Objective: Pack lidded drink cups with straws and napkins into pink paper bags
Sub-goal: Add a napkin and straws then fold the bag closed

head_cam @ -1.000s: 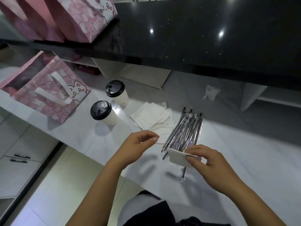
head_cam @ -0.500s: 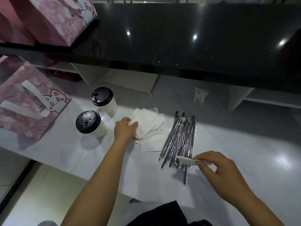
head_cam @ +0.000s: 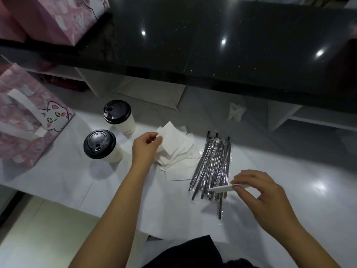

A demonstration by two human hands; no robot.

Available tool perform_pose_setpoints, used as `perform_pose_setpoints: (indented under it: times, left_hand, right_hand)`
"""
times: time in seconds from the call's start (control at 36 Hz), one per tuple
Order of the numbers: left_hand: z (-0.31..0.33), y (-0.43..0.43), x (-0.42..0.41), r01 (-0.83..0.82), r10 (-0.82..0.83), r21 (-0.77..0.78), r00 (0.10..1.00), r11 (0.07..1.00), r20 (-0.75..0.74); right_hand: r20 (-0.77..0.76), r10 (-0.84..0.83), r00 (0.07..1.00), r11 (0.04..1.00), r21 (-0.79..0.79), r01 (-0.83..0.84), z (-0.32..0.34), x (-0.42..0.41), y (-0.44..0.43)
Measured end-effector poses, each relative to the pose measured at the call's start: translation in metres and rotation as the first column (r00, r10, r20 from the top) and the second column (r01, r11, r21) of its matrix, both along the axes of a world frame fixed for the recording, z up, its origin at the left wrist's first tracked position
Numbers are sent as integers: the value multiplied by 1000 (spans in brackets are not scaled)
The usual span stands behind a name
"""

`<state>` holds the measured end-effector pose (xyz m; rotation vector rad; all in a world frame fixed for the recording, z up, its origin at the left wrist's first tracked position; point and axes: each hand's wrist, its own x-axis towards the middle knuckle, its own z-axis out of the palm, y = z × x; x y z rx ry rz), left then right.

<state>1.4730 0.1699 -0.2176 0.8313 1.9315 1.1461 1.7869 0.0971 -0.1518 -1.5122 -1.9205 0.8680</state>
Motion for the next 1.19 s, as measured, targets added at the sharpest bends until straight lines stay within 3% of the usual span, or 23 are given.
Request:
perform_pose_setpoints:
  times: [0.17, 0.31, 0.44, 0.58, 0.75, 1.0, 1.19]
  left_hand:
    - [57, -24, 38, 231, -234, 114, 972, 966, 12]
    - [89, -43, 69, 578, -590, 120, 778, 807, 215]
    - [98, -54, 89, 722, -727, 135, 635, 679, 262]
    - [97, -58, 100, 737, -747, 157, 611, 658, 262]
    - [94, -61, 105, 718, -729, 181, 601, 672, 327]
    - [85, -64, 111, 690, -697, 174, 618, 702, 362]
    - [81, -64, 117, 628, -610, 153, 623, 763, 490]
  right_hand:
    - [-36, 83, 996, 991, -107, -86, 24, 1, 11]
    - [-83, 162, 983, 977, -128, -172, 44, 3, 15]
    - [-142, 161, 977, 976, -122, -178, 48, 10, 14]
    - [-419, -14, 908, 976, -205, -79, 37, 13, 7]
    - [-556, -185, 810, 958, -286, 23, 29, 12, -3]
    - [-619, -340, 708, 902, -427, 60, 20, 6, -7]
    - [-633, -435, 641, 874, -468, 131, 20, 3, -8]
